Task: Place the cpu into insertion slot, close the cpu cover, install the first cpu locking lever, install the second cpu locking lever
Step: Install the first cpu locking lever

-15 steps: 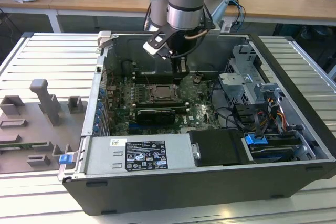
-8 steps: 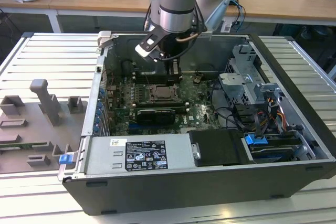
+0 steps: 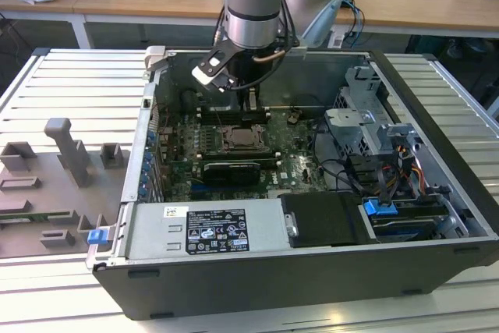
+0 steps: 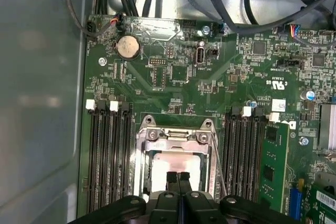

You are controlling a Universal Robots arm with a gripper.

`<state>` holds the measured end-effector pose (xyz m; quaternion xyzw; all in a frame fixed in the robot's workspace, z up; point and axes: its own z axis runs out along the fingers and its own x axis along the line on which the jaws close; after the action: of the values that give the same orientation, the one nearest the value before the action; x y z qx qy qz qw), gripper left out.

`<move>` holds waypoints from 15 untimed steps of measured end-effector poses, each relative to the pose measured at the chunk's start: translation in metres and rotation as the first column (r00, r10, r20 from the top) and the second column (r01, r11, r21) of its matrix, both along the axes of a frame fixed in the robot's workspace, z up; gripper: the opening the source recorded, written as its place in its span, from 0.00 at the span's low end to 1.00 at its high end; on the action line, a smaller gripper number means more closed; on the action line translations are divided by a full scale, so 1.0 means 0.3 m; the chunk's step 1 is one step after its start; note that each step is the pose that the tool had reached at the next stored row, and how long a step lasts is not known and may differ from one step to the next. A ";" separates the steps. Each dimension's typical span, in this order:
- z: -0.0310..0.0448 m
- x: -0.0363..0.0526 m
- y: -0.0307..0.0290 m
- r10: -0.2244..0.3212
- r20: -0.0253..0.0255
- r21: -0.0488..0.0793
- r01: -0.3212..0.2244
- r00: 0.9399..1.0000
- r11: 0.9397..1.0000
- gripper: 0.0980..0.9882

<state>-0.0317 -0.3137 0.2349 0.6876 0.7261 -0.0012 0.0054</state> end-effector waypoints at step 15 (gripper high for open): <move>0.101 0.000 0.001 0.132 0.000 -0.001 -0.132 0.991 0.991 0.01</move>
<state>-0.0318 -0.3135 0.2650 0.6382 0.7699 -0.0013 0.0059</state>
